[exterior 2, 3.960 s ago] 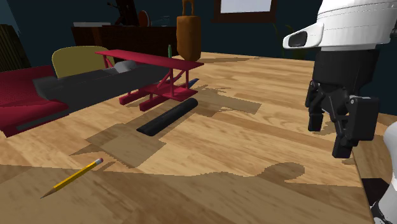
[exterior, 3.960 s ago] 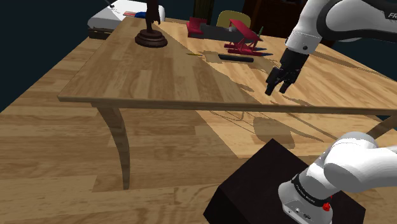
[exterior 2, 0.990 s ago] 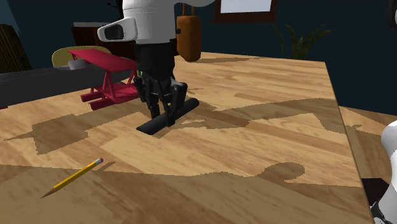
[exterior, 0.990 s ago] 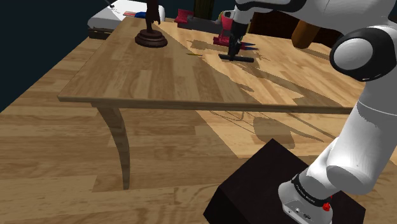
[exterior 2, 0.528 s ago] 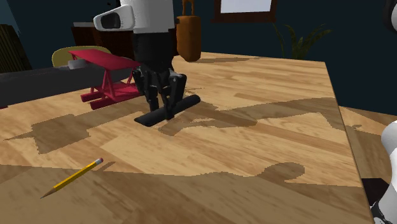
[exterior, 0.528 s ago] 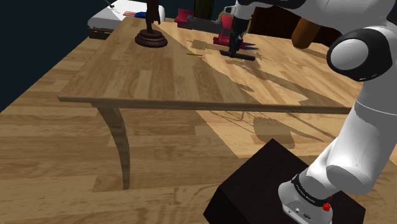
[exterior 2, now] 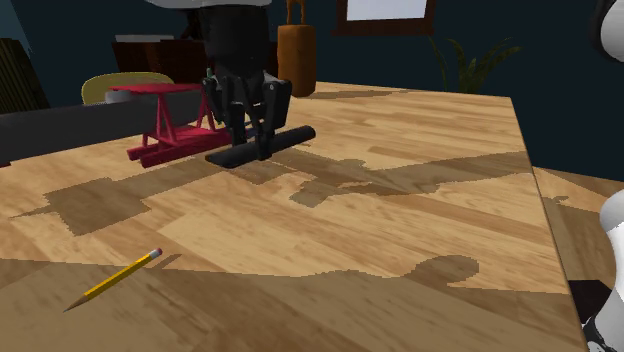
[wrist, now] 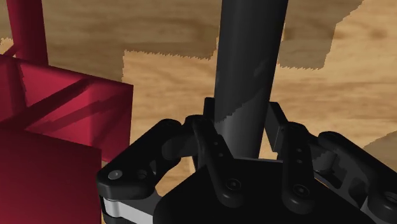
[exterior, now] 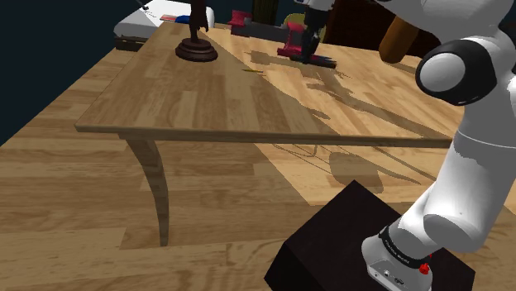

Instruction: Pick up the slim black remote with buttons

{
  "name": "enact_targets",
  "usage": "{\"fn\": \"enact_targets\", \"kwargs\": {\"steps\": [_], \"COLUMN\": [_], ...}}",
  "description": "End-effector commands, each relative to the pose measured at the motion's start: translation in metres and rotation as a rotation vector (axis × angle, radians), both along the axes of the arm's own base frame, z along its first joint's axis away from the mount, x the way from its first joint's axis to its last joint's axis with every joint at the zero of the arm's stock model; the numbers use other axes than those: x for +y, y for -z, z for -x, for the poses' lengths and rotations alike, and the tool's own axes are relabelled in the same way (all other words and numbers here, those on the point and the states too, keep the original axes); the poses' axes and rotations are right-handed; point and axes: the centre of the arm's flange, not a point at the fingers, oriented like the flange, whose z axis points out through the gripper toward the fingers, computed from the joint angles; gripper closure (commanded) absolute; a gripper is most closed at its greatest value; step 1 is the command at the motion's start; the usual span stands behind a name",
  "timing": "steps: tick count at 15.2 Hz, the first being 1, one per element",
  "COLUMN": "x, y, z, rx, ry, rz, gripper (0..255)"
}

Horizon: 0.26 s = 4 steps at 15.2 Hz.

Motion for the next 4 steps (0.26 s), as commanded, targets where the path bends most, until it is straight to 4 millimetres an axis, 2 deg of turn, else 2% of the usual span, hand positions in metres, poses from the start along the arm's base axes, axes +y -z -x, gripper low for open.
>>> {"fn": "enact_targets", "kwargs": {"steps": [1,4], "x": [0.0001,0.0001], "y": [-0.0108,-0.0169], "z": [-0.0002,-0.0001], "rx": [-0.001,-0.001], "ry": [0.000,0.000], "rz": [0.000,0.000], "gripper": [255,255]}}
